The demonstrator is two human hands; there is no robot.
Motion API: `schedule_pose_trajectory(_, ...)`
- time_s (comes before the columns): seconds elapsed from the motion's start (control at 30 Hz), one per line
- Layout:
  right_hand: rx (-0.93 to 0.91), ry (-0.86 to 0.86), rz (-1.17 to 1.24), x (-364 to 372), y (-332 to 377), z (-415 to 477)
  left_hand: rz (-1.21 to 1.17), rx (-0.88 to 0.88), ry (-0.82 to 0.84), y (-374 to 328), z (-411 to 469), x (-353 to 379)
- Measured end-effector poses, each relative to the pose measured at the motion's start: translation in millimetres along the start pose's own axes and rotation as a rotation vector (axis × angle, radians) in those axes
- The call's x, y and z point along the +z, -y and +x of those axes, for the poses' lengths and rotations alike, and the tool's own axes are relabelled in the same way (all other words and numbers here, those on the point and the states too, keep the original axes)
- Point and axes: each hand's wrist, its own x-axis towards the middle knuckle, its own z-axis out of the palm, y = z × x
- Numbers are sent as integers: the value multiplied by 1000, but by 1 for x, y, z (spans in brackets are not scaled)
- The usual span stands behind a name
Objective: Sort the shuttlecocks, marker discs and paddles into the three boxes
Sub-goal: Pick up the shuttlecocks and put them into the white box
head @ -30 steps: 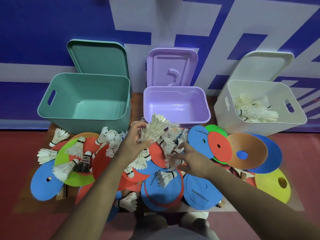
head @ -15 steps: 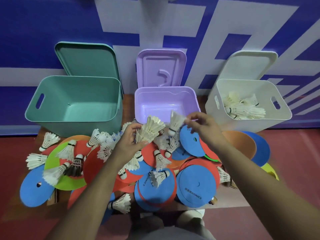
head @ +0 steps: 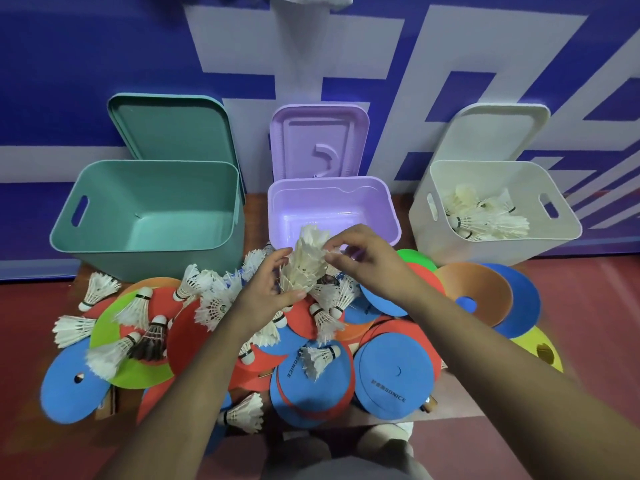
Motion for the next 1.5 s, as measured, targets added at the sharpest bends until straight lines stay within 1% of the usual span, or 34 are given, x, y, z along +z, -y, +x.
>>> schedule_pose_trajectory(0.03,21,-36,78,-1,0,0,-15,-8,-16,2,0,-1)
schedule_pose_trajectory(0.1,133,-159,252,-2,-2,3,-45,-16,-56,6,-2,-6)
schedule_pose_trajectory(0.13,177,-200,249,-1,-8,3,-54,-21,-77,8,-2,-8)
schedule_pose_trajectory(0.17,206,-191,151,3,-17,2,-54,-27,-97,8,-2,-10)
schedule_pose_trajectory(0.2,218,-116,-9,8,-28,-1,-56,-30,-114,9,-2,-12)
schedule_pose_trajectory(0.27,198,162,-367,26,-52,-14,-71,-30,-136,7,-3,-14)
schedule_pose_trajectory(0.3,184,291,-499,36,-64,-21,-76,-25,-141,6,-3,-14)
schedule_pose_trajectory(0.33,176,379,-602,46,-75,-29,-80,-21,-144,5,-4,-14)
schedule_pose_trajectory(0.37,166,420,-695,55,-84,-35,-84,-20,-145,5,-5,-14)
schedule_pose_trajectory(0.4,148,423,-767,64,-92,-39,-86,-21,-148,6,-6,-15)
schedule_pose_trajectory(0.47,134,372,-845,78,-102,-44,-68,-28,-150,9,-9,-17)
schedule_pose_trajectory(0.57,120,276,-871,88,-109,-45,-45,-41,-157,11,-12,-17)
schedule_pose_trajectory(0.63,85,176,-892,87,-109,-42,-49,-35,-168,11,-14,-16)
schedule_pose_trajectory(0.7,75,55,-815,80,-103,-38,-42,-24,-173,11,-15,-16)
schedule_pose_trajectory(0.83,101,-82,-416,42,-73,-24,-42,-25,-171,13,-15,-16)
schedule_pose_trajectory(0.97,151,-345,-60,-3,-44,-7,-32,-57,-156,12,-10,-14)
schedule_pose_trajectory(1.03,133,-433,41,-19,-24,2,-12,-65,-129,11,-7,-13)
schedule_pose_trajectory(1.1,93,-407,20,-27,-7,11,16,-61,-94,8,-6,-12)
schedule_pose_trajectory(1.17,75,-285,-81,-28,5,18,44,-46,-65,6,-5,-12)
schedule_pose_trajectory(1.27,28,-74,-335,-20,14,22,73,-24,-35,2,-5,-10)
schedule_pose_trajectory(1.33,31,0,-305,-11,15,23,56,-9,-13,1,-5,-8)
schedule_pose_trajectory(1.37,44,1,-231,-6,15,23,44,-1,-8,0,-5,-7)
schedule_pose_trajectory(1.4,67,-34,-150,-2,13,24,30,1,-16,1,-5,-8)
schedule_pose_trajectory(1.5,205,-277,116,5,3,28,-33,-9,-72,2,-6,-14)
